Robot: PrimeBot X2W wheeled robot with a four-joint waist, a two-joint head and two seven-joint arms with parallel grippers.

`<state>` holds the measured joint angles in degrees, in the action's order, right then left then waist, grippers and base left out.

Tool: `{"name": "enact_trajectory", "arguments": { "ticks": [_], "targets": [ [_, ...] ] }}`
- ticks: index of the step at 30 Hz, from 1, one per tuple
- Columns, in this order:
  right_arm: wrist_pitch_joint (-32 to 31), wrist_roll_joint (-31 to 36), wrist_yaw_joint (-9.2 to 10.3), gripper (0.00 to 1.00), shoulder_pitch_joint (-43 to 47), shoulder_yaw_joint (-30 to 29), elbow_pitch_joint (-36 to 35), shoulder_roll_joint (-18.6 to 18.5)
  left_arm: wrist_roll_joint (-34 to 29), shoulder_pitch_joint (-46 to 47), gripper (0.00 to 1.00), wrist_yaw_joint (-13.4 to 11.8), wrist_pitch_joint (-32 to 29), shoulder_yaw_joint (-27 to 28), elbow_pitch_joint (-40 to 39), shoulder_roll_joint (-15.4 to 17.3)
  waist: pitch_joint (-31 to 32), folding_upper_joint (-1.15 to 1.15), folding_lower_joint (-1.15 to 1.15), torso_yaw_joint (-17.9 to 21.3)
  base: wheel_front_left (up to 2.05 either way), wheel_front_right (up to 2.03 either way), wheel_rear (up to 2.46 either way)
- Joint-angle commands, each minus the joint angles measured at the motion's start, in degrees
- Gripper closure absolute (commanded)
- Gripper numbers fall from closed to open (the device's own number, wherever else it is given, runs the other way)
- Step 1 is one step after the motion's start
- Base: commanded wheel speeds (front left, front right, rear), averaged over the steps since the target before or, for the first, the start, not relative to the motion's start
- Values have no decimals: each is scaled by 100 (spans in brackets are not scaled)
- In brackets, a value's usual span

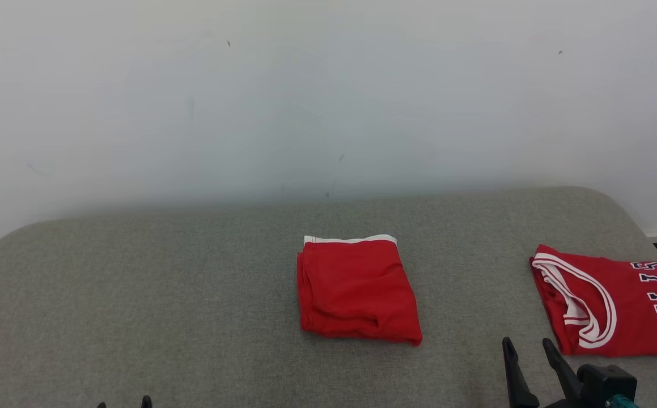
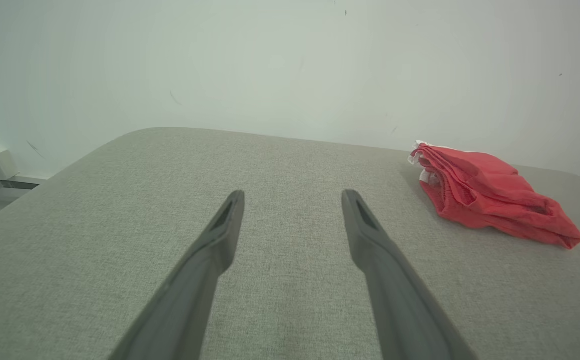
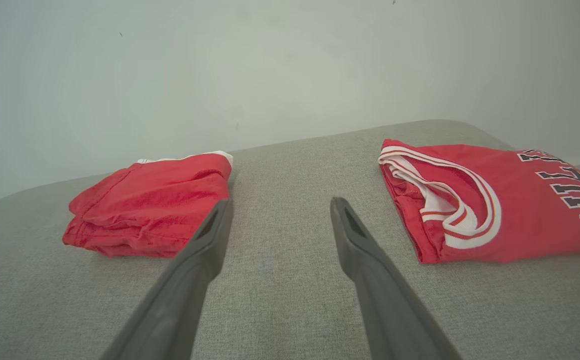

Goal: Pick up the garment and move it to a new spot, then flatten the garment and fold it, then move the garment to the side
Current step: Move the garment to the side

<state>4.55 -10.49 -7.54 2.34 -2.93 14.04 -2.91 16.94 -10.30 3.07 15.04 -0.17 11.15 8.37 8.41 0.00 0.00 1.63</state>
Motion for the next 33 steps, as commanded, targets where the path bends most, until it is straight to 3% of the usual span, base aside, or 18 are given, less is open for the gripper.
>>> {"name": "enact_trajectory", "arguments": {
  "ticks": [1, 6, 9, 17, 23, 27, 33],
  "targets": [
    [-8, -10, 12, 0, -14, 16, 23, 3, -43, -58, 0, 7, 15, -9, -9, -18, -7, 0, 0, -10, 0, 0, 0],
    [-50, 64, 12, 0, -80, 27, 36, 3, -57, -104, 0, -28, 15, -33, -57, -37, -25, 0, 0, -46, 0, 0, 0],
    [-384, -37, 12, 0, -179, 26, -28, 2, -75, -102, 0, -11, -2, -95, -78, -36, -61, 0, 0, -101, 0, 0, 0],
    [-2973, -350, 12, 0, -1285, -32, -158, -5, -141, -66, 0, 24, -87, -270, -314, 6, -382, 0, 0, -376, 0, 0, 0],
    [-4042, 20, 12, 0, -2351, -711, 338, -3, -246, 235, 0, 107, -232, -538, -553, 56, -1003, 0, 0, -978, 0, 0, 0],
    [-4094, 353, 12, 0, -3085, -1242, 1004, 4, -262, 486, 0, 145, -259, -654, -687, 92, -1601, 0, 0, -1475, 0, 0, 0],
    [-3814, 800, 12, 0, -3549, -1658, 1747, 2, -213, 617, 0, 149, -195, -671, -654, 98, -2025, 0, 0, -1831, 0, 0, 0]
  ]
}}
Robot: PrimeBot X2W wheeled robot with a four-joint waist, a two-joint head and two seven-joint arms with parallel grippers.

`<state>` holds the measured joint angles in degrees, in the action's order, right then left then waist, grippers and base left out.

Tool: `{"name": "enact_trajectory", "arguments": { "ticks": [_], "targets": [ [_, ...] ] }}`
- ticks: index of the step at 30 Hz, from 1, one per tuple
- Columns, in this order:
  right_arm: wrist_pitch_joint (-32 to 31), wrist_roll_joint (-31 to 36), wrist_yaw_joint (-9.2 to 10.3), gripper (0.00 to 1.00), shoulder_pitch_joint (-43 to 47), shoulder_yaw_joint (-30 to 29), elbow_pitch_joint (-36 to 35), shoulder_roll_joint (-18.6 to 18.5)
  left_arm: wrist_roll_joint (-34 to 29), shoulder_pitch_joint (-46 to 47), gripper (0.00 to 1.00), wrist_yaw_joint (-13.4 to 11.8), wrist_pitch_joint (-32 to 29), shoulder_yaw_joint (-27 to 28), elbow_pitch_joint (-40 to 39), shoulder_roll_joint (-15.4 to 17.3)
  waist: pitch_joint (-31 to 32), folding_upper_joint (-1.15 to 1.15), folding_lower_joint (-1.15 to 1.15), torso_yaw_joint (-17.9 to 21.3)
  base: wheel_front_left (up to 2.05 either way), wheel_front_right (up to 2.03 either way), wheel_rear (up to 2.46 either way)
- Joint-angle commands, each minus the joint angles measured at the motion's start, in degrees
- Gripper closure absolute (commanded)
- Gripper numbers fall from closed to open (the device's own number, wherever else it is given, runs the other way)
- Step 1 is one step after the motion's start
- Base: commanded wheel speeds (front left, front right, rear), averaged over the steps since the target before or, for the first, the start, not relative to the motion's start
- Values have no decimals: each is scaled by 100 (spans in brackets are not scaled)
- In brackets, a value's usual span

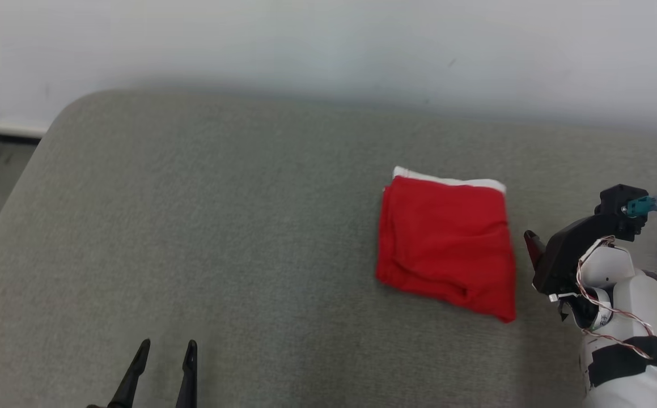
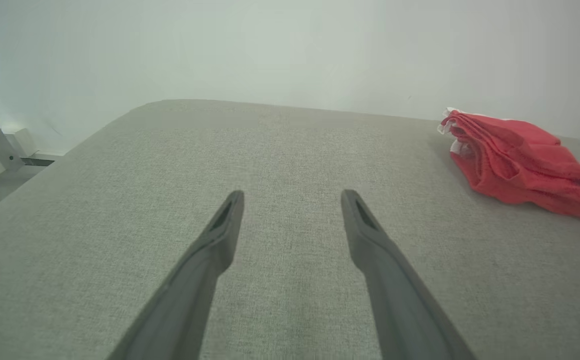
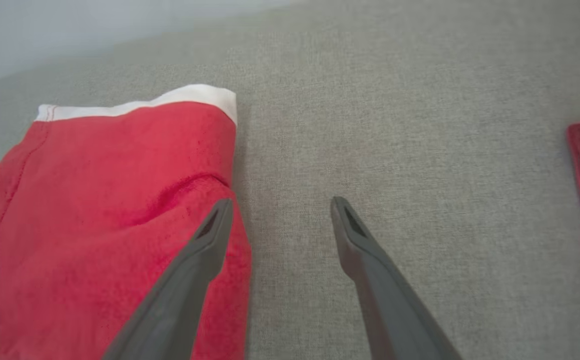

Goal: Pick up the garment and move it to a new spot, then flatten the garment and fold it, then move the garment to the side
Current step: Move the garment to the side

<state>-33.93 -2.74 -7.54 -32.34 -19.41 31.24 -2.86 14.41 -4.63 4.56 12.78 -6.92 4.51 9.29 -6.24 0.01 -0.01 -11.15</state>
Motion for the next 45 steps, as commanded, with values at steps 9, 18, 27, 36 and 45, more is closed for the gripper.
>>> {"name": "enact_trajectory", "arguments": {
  "ticks": [9, 18, 27, 36, 45],
  "targets": [
    [133, -57, 7, 0, -335, 81, 1092, 14, 64, 128, 0, -13, 92, -27, 122, -6, -669, -1, 1, -613, 0, 0, 0],
    [178, -71, -1, 100, -173, 822, 1482, 46, 127, 176, 0, -2, 144, -72, 296, -17, -496, -1, 1, -321, 0, 0, 0],
    [479, 31, 0, 100, 8, 1520, 551, -145, 178, 45, 0, -42, 203, 24, 341, 12, 62, -1, 1, 542, 0, 0, 0],
    [127, 191, 6, 100, 34, 2723, -460, -1420, 207, 82, 0, -52, 225, -4, 297, -30, 77, -1, 1, 1500, 0, 0, 0],
    [-89, -324, 6, 100, -217, 3574, -722, -2659, 176, 267, 0, -29, 173, -28, 284, 126, -266, -1, 1, 1803, 0, 0, 0]
  ]
}}
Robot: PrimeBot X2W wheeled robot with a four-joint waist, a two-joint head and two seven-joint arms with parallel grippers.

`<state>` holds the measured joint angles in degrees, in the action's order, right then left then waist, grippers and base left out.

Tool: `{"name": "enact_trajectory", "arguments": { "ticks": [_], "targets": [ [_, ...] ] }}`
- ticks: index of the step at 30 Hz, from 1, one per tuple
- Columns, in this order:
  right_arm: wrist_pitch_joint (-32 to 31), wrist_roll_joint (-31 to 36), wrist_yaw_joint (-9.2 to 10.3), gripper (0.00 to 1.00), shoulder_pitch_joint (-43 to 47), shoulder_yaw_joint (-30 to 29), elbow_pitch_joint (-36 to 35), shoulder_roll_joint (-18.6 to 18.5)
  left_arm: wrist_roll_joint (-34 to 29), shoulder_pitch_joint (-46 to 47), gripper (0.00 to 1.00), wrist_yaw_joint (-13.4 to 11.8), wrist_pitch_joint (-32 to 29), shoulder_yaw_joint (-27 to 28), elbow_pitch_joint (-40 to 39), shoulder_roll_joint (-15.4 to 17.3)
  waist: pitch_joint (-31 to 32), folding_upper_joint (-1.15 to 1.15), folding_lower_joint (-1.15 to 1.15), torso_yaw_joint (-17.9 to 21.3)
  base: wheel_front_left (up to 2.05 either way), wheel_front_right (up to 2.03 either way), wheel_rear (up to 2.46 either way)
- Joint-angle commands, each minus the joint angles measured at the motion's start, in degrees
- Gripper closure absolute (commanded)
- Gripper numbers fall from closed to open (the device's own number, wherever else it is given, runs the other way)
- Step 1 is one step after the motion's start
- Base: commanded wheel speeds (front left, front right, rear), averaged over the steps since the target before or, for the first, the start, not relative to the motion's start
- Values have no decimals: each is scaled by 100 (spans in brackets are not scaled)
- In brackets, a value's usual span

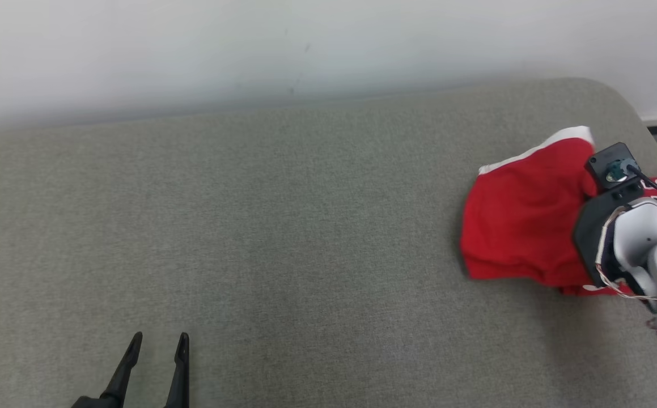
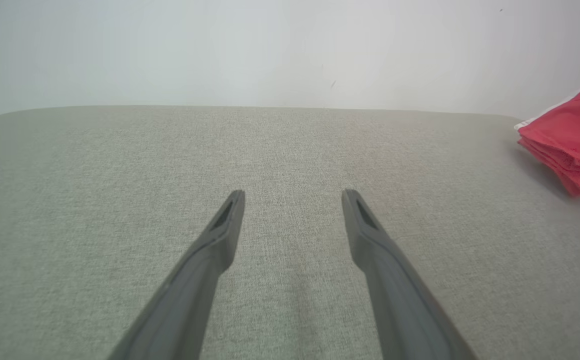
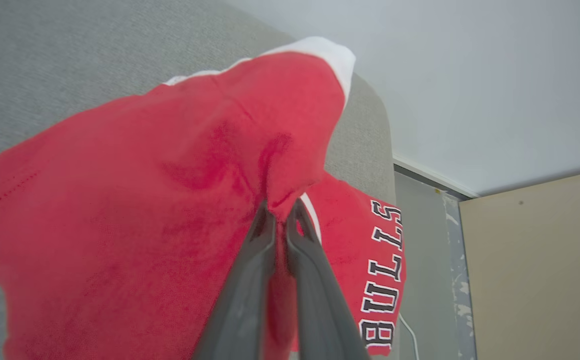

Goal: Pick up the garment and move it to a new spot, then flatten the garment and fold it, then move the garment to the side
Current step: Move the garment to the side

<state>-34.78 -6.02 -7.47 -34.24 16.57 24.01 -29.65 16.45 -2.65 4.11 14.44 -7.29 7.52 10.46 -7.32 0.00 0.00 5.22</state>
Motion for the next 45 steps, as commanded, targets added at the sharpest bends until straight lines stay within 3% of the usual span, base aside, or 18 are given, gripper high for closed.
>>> {"name": "enact_trajectory", "arguments": {
  "ticks": [1, 9, 20, 21, 23, 28, 38, 42, 45],
  "targets": [
    [28, -19, -3, 100, -60, 112, -4, -154, -38, 81, 0, 24, -20, 4, -34, 37, -201, 0, 0, 179, 0, 0, 0],
    [600, 24, -1, 100, -446, 540, 374, -1144, -105, 243, 0, 34, -185, -75, -236, 205, -611, 0, 0, 119, 0, 0, 0],
    [1083, 575, -2, 100, -396, -257, 1455, -1263, -167, 360, 0, 83, -232, -319, -303, 215, -1027, 0, 0, -197, 0, 0, 0],
    [1129, 662, -2, 61, -338, -362, 1489, -1222, -164, 369, 0, 86, -225, -337, -289, 208, -1026, 0, 0, -218, 0, 0, 0],
    [1203, 864, -2, 0, -245, -603, 1513, -1141, -152, 384, 0, 83, -202, -359, -270, 196, -1008, 0, 0, -246, 0, 0, 0],
    [1405, 1068, -2, 0, 25, -1288, 1411, -698, -123, 381, 0, 120, -118, -417, -327, 216, -831, 0, 0, -251, 0, 0, 0],
    [2687, 733, -2, 0, 1009, -2164, 298, 564, -181, -21, 0, -164, 67, -151, -296, -10, 302, 0, 0, -256, 0, 0, 0],
    [3094, 297, -2, 0, 1818, -2241, -591, 1181, -149, -328, 0, -313, 71, 91, -276, -212, 848, 0, 0, -336, 0, 0, 0],
    [3203, 96, -2, 0, 2183, -2165, -982, 1370, -128, -399, 0, -332, 71, 182, -263, -282, 983, 0, 0, -400, 0, 0, 0]
  ]
}}
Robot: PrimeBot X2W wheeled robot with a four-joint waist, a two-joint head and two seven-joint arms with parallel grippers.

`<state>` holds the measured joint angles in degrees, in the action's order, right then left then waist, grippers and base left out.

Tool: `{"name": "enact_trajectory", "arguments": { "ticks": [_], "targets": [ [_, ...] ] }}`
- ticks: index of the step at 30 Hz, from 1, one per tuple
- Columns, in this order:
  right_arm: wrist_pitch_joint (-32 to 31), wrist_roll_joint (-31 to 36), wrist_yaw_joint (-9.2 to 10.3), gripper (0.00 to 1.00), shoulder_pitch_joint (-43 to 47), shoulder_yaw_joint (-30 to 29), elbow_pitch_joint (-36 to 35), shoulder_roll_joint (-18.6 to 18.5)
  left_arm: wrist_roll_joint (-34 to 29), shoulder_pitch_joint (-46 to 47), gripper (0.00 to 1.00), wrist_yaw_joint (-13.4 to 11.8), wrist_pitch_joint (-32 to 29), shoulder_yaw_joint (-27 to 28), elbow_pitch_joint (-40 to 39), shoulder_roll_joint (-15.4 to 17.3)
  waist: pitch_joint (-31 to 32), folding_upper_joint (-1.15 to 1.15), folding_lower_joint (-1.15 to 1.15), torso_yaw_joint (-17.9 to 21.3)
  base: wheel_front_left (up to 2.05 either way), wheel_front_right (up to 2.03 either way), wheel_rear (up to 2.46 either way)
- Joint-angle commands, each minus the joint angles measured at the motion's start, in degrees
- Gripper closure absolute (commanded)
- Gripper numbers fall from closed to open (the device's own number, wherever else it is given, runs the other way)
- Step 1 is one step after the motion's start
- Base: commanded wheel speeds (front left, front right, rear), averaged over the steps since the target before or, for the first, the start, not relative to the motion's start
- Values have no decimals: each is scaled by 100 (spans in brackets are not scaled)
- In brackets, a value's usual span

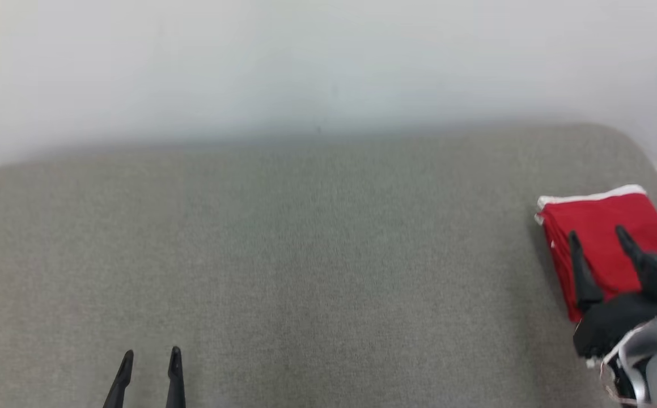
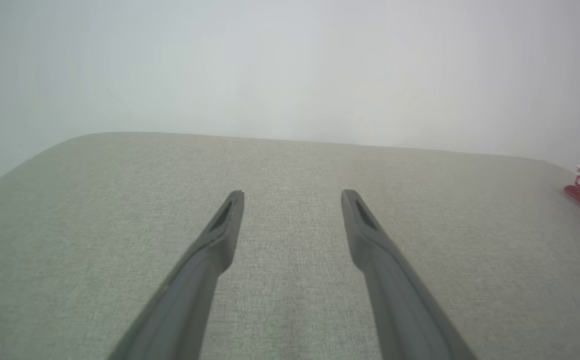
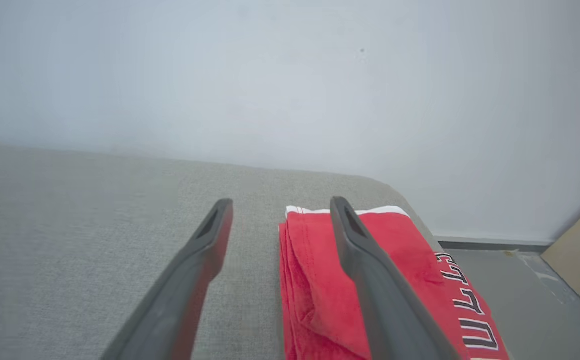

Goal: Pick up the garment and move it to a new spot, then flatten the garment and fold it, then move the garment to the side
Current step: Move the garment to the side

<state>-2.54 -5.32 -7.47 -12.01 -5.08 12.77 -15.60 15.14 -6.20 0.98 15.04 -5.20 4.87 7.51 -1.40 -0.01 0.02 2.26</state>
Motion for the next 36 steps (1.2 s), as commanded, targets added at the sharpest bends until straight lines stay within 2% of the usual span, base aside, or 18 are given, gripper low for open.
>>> {"name": "enact_trajectory", "arguments": {
  "ticks": [1, 8, 15, 22, 36],
  "targets": [
    [36, -26, -2, 0, 113, -14, -18, 20, 11, -95, 0, -20, 13, 24, 8, -9, 441, 1, -2, -129, 0, 0, 0],
    [420, -442, -2, 0, 975, -115, -654, 730, 71, -332, 0, 89, 14, 338, 144, -182, 755, 1, -2, -310, 0, 0, 0],
    [647, -444, -2, 0, 1481, -185, -536, 1160, -71, -562, 0, 212, 15, 528, 234, -280, 963, 1, -2, -381, 0, 0, 0],
    [722, -420, -2, 0, 1763, -243, -385, 1259, -174, -708, 0, 439, 15, 582, 406, -305, 1039, 1, -2, -352, 0, 0, 0],
    [728, -633, -2, 0, 1835, -111, -361, 1277, -255, -664, 0, 588, 15, 767, 509, -391, 1011, 1, -2, -166, 0, 0, 0]
  ]
}}
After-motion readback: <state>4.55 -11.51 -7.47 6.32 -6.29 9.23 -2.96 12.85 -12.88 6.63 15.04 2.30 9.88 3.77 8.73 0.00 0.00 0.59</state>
